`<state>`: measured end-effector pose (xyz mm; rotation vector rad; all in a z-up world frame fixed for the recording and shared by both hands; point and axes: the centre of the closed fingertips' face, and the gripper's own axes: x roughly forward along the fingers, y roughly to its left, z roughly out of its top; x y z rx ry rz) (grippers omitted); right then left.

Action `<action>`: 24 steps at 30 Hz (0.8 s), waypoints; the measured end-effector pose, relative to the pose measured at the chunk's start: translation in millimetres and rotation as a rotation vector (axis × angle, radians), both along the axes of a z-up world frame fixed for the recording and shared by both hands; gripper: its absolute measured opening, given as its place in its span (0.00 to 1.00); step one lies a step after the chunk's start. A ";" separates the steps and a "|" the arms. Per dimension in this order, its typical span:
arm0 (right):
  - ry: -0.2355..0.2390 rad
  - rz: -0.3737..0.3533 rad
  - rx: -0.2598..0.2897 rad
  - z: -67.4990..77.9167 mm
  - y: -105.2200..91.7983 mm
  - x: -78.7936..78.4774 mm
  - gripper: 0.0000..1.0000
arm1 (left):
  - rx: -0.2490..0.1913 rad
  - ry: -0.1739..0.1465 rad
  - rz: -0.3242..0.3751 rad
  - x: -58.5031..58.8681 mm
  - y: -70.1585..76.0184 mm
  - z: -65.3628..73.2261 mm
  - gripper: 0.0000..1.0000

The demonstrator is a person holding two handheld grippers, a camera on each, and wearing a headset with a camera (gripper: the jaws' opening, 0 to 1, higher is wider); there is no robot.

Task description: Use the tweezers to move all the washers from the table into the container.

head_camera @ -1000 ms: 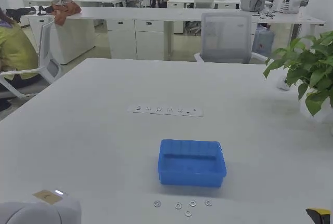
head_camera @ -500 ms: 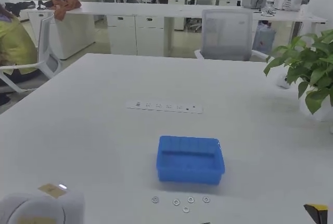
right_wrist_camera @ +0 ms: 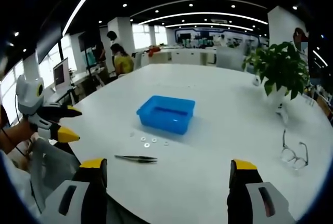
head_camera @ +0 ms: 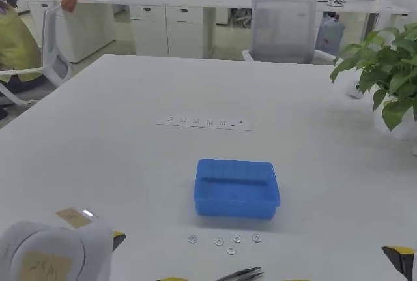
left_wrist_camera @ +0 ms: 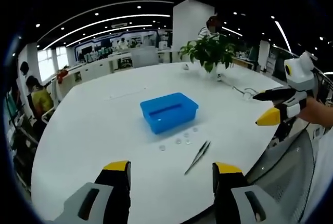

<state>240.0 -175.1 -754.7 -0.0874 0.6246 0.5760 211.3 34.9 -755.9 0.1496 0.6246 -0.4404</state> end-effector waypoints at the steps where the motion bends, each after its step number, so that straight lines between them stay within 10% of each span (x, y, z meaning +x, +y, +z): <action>1: -0.001 -0.001 -0.002 -0.6 -0.3 0.7 0.97 | 0.012 -0.030 -0.051 1.6 -5.4 1.7 0.58; 5: 0.012 0.001 -0.009 -5.0 -0.4 1.9 0.96 | 0.070 -0.044 -0.138 1.0 -15.5 -4.4 0.50; 16: 0.054 0.018 -0.023 -18.0 1.6 4.1 0.96 | 0.194 0.068 -0.330 3.2 -37.3 -55.7 0.25; 24: 0.092 0.028 -0.032 -27.5 0.4 3.3 0.96 | 0.176 0.126 -0.347 18.6 -42.2 -78.9 0.10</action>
